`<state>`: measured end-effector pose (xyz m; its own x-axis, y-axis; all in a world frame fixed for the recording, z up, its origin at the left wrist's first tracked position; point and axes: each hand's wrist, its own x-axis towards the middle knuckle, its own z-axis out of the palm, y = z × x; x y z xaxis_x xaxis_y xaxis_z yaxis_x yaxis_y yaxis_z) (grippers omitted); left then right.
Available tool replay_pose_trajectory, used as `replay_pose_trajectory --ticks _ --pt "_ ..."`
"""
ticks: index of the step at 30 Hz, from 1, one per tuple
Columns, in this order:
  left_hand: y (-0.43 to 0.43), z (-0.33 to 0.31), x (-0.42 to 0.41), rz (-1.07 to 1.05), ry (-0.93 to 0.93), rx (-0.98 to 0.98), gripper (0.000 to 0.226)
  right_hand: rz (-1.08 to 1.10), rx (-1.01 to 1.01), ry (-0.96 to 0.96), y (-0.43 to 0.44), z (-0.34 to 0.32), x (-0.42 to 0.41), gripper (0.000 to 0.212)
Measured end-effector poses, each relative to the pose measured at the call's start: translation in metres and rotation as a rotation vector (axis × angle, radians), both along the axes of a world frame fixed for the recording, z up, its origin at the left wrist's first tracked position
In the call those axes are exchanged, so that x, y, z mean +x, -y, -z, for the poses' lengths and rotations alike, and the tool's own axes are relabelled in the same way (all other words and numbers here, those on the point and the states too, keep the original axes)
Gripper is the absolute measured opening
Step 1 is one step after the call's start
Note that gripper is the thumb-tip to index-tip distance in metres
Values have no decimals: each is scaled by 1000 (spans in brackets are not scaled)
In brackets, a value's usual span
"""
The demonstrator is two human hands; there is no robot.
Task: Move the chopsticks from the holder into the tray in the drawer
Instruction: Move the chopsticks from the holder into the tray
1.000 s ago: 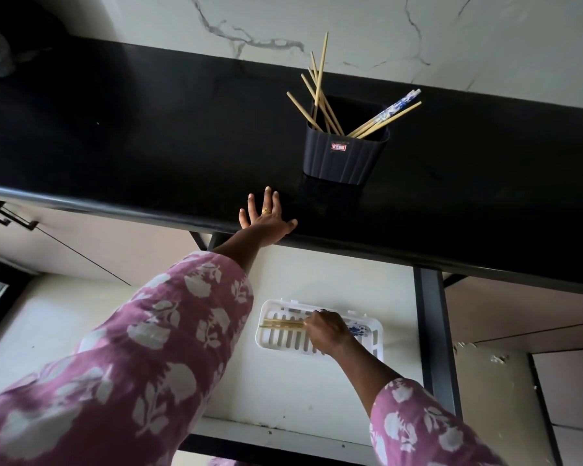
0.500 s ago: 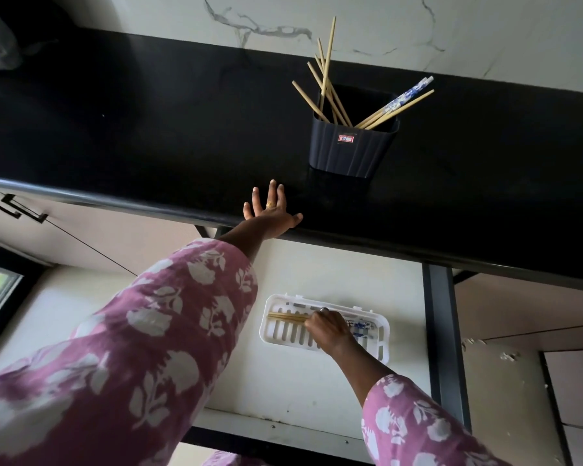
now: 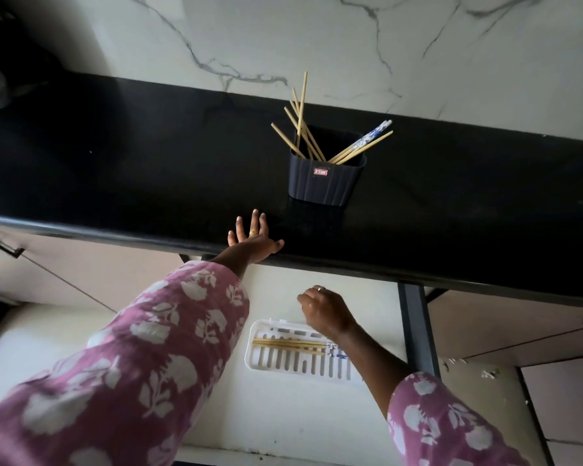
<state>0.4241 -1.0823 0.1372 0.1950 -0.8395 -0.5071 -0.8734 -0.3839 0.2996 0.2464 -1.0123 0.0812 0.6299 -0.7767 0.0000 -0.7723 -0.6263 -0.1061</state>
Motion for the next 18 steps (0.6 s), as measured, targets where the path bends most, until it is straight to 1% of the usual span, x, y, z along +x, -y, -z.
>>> replay_pose_trajectory --ticks 2,4,5,7,10,13,18 --pt "-1 -1 0 -7 -3 1 74 65 -165 139 23 -18 -3 20" --pt "-1 -1 -1 -8 8 2 74 187 -304 237 47 -42 -6 22" --pt "-1 -2 -1 -7 9 5 73 254 -351 289 60 -54 -7 22" --pt "0 -1 -1 -8 6 14 72 399 -361 423 86 -76 -11 19" --pt "2 -1 -1 -16 13 21 72 632 -284 629 120 -110 -15 13" --pt "2 0 -3 -22 27 18 73 900 -132 828 148 -142 -18 25" --pt "4 3 -2 -28 28 13 74 1140 122 1198 203 -147 -25 37"
